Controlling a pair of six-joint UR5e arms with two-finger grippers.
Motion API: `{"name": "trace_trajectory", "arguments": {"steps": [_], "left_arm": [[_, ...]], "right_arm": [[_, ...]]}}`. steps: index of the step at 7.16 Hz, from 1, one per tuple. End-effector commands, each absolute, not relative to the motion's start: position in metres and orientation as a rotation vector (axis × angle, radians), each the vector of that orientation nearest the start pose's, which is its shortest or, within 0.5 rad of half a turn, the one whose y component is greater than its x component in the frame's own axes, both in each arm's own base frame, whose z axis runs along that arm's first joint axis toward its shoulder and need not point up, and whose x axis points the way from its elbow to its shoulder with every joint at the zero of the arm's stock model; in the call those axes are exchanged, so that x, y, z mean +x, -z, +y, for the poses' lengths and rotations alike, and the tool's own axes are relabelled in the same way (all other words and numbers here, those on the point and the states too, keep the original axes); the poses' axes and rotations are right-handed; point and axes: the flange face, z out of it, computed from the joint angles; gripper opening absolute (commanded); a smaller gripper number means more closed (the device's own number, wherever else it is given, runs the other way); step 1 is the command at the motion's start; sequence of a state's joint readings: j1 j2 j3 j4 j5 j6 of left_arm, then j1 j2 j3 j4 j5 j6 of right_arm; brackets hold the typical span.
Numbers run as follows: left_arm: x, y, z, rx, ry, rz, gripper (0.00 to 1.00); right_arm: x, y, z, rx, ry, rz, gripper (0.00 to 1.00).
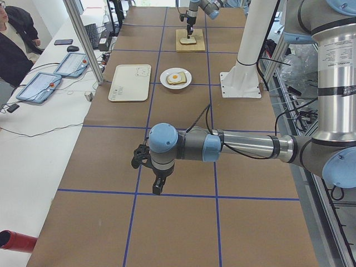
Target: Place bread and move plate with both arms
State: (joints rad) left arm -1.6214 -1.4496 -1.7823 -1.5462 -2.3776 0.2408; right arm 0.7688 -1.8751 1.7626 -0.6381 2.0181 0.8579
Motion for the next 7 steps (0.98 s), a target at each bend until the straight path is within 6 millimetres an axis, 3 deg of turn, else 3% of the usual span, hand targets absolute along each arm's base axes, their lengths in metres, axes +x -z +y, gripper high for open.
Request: {"name": "trace_trajectory", "arguments": {"steps": [1,3,6,7], "left_arm": [[-0.084,-0.610,-0.440,0.181,-0.207,0.792,0.99],[-0.084,-0.608,-0.440,0.184,-0.207,0.791,0.99],[-0.084,-0.607,-0.440,0.186,-0.208,0.791,0.99],[-0.084,-0.607,-0.440,0.187,-0.209,0.791,0.99]], "right_arm": [[-0.218,-0.595,-0.341,0.231,0.124,-0.892,0.00],[-0.204,-0.589,-0.347,0.212,0.107,-0.931,0.00],[-0.202,-0.589,-0.348,0.210,0.102,-0.934,0.00],[-0.197,-0.580,-0.350,0.215,0.099,-0.955,0.00]]}}
